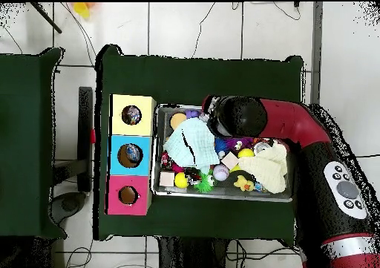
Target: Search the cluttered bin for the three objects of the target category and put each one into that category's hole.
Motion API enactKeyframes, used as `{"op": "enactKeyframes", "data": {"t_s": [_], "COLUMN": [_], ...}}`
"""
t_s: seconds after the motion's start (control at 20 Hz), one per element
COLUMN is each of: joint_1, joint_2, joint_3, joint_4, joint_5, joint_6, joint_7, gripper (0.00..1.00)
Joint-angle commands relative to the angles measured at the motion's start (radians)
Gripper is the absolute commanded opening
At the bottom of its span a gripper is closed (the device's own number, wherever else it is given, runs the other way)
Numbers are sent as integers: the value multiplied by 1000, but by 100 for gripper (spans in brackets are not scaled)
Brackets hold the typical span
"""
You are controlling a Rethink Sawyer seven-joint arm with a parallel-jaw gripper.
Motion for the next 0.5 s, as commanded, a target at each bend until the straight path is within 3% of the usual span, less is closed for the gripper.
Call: {"op": "enactKeyframes", "data": {"t_s": [0.05, 0.5], "joint_1": [-36, -48], "joint_2": [30, 45], "joint_3": [99, 123], "joint_4": [-73, -134], "joint_5": [-59, -106], "joint_6": [197, 255], "joint_7": [-374, -451], "gripper": [100, 100]}}
